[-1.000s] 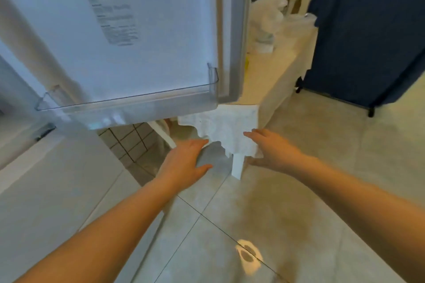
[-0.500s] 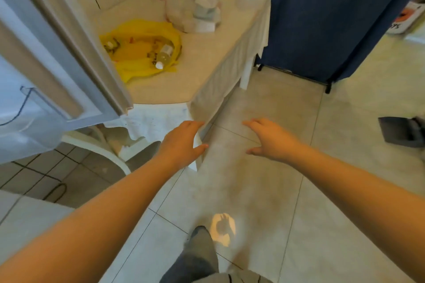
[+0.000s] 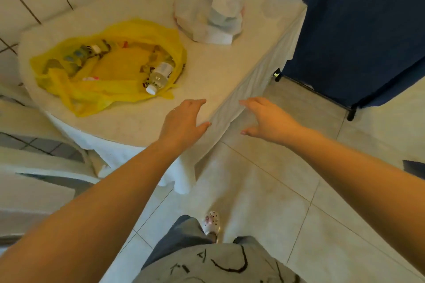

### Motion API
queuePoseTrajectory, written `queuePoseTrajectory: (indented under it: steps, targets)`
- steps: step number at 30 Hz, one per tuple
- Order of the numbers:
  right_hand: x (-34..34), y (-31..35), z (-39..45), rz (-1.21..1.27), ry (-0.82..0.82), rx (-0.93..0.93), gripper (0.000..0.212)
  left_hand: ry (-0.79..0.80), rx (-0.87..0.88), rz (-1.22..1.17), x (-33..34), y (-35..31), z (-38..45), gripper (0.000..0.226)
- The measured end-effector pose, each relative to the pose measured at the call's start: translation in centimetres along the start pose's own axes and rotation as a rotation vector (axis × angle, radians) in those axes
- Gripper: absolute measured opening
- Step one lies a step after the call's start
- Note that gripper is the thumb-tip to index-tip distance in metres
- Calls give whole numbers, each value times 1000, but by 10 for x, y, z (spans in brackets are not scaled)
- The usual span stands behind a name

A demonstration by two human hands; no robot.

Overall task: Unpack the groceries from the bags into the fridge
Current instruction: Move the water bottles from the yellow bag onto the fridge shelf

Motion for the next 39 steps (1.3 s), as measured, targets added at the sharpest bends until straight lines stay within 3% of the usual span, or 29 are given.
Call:
queuePoseTrajectory:
  steps: [8, 16, 25, 32, 39]
  targets:
    - [-22, -3, 146, -58, 129, -253, 81, -103, -228, 43, -20, 51, 59, 59]
    - [-43, 30, 297, -137, 241, -666, 81, -294, -631, 59, -45, 91, 94, 56]
    - [-55, 79, 390, -172, 349, -977, 79, -377, -957, 107, -58, 100, 105, 61]
    - [-39, 134, 419, -207, 392, -1131, 81, -407, -1059, 84, -66, 133, 100, 59]
    - [-31, 177, 448, -333, 413, -1257, 78, -407, -967, 25, -83, 182, 124, 56]
Point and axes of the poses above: each hand's wrist, its own z-axis towards the middle knuckle, its own x-axis out of the palm, y = z × x, the point moved 3 cm from there along z, towards the middle knuckle, and after that the axes turned 6 degrees about -x, right-handed, at the moved point
